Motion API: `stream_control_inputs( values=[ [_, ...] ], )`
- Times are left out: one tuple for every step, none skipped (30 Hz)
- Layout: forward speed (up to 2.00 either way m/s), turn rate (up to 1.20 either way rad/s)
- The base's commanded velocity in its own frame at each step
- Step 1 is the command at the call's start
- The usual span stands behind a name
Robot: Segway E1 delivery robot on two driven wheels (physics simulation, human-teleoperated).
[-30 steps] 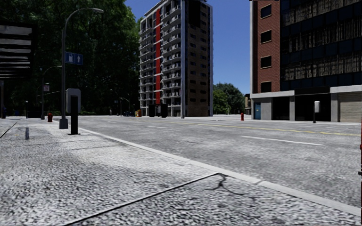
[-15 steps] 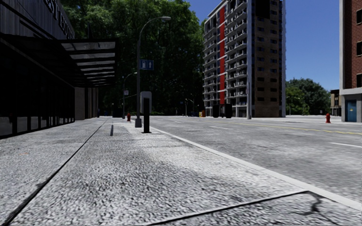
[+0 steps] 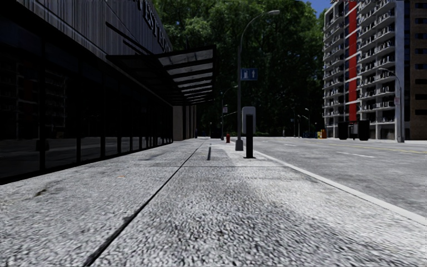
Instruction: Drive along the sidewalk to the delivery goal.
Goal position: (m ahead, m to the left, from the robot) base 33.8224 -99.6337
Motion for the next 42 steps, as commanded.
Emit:
stream_control_inputs(
  values=[
    [1.09,0.73],
    [1.09,0.73],
    [1.14,0.73],
    [1.16,0.73],
    [1.17,0.73],
    [1.21,0.73],
    [1.27,0.73],
    [1.27,0.73],
    [1.37,0.67],
    [1.53,0.62],
    [1.75,0.56],
    [2.0,0.5],
    [2.0,0.42],
    [2.0,0.42],
    [2.0,0.35],
    [2.0,0.0],
    [2.0,0.0],
    [2.0,0.0],
    [2.0,0.0],
    [2.0,0.0],
    [2.0,0.0],
    [2.0,0.0],
    [2.0,0.0],
    [2.0,0.0],
    [2.0,0.0],
    [2.0,-0.04],
    [2.0,-0.08],
    [2.0,-0.09],
    [2.0,-0.1],
    [2.0,-0.1],
    [2.0,-0.1],
    [2.0,-0.1],
    [2.0,-0.1],
    [2.0,-0.2],
    [2.0,-0.25],
    [2.0,-0.25],
    [2.0,-0.29],
    [2.0,-0.33],
    [2.0,-0.39],
    [2.0,-0.4],
    [2.0,-0.4],
    [2.0,-0.4]
  ],
)
